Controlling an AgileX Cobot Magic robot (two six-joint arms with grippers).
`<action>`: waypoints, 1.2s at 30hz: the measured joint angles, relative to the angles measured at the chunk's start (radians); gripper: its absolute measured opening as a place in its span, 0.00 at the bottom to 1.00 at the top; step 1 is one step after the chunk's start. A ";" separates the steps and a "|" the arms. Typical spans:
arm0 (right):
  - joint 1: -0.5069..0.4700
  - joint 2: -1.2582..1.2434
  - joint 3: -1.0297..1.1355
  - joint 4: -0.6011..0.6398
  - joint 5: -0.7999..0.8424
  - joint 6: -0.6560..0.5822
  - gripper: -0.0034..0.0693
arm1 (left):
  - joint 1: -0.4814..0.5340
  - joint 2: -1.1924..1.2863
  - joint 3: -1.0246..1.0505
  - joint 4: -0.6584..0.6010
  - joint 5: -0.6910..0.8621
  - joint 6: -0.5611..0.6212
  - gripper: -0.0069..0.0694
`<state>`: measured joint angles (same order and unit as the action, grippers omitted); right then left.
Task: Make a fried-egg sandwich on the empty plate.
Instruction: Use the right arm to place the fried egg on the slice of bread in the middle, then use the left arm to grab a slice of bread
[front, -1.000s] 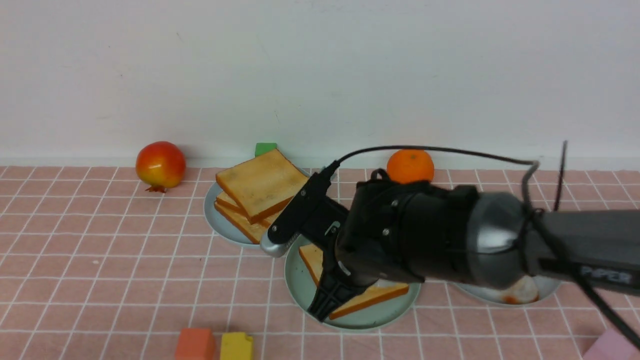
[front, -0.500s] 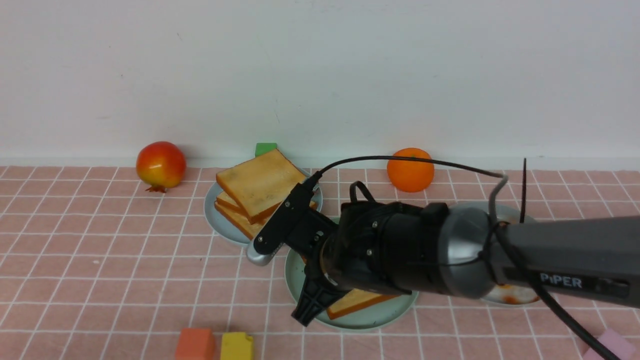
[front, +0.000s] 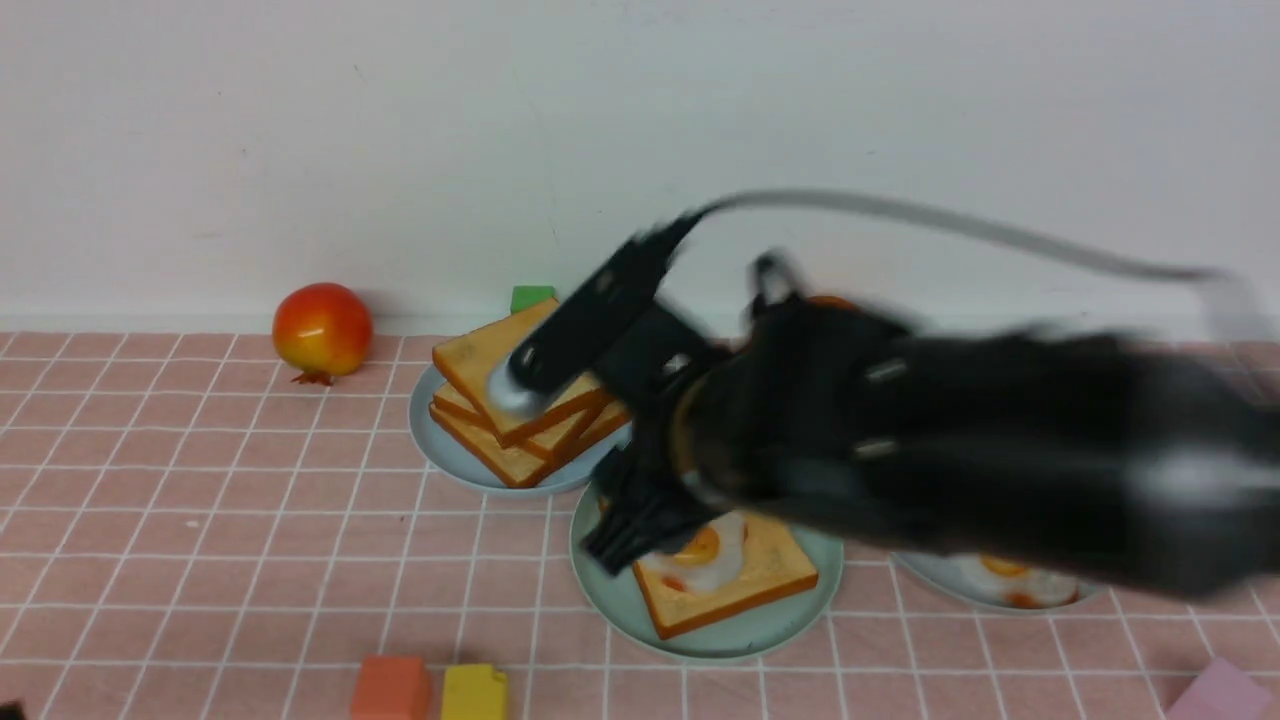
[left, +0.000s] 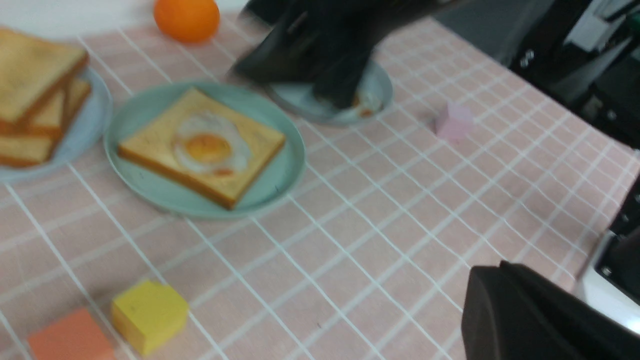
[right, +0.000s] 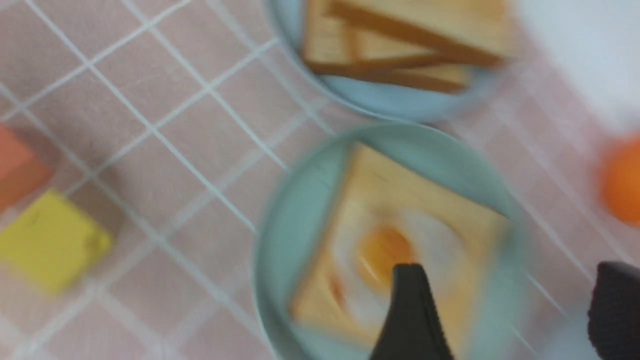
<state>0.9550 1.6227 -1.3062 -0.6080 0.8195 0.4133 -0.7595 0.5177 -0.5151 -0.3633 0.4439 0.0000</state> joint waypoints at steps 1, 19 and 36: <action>0.006 -0.011 0.000 0.004 0.017 0.000 0.68 | 0.000 0.011 -0.010 0.003 0.007 0.000 0.11; 0.028 -0.698 0.227 0.293 0.437 -0.006 0.05 | 0.257 1.198 -0.863 0.213 0.353 0.124 0.11; 0.028 -0.708 0.229 0.339 0.437 -0.023 0.07 | 0.296 1.622 -1.455 0.403 0.648 0.194 0.33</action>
<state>0.9828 0.9142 -1.0774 -0.2693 1.2564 0.3906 -0.4634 2.1395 -1.9699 0.0399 1.0915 0.1940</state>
